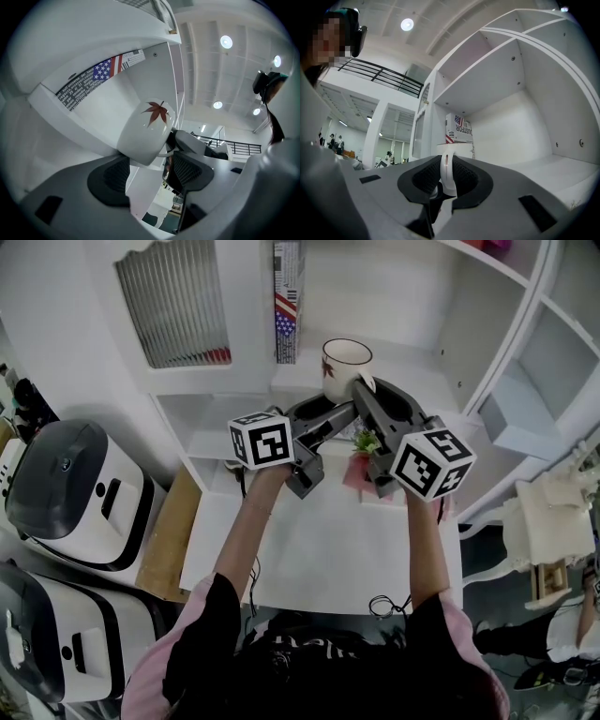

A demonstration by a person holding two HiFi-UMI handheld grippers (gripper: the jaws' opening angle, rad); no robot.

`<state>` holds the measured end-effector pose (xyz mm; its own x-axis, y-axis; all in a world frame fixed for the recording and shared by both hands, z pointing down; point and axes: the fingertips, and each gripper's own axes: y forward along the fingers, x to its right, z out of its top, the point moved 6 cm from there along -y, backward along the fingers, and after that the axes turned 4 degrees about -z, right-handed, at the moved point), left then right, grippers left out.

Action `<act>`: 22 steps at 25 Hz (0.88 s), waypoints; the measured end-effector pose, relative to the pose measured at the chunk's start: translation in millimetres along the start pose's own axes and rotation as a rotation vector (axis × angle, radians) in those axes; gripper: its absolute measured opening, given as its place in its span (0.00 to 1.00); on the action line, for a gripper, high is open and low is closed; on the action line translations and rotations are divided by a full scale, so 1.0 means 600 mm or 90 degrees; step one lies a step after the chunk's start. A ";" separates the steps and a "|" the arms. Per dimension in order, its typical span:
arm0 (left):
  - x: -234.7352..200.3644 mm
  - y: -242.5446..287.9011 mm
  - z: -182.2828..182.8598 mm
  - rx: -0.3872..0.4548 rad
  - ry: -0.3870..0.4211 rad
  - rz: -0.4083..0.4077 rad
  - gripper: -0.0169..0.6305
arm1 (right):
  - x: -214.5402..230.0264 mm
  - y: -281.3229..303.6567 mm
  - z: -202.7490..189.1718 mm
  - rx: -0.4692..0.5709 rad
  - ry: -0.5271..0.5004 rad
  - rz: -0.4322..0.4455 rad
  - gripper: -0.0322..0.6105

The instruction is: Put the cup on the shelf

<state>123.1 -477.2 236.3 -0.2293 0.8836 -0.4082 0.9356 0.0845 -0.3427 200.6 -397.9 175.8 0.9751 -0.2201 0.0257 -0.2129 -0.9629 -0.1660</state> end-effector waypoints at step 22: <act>-0.013 -0.081 -0.121 -0.010 -0.025 0.063 0.48 | 0.046 0.085 -0.007 -0.081 -0.054 -0.073 0.19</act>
<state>98.7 -454.6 317.9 -0.1450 0.8697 -0.4718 0.9581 0.0044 -0.2862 216.6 -453.9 172.1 0.9940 -0.0986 -0.0466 -0.1005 -0.9941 -0.0409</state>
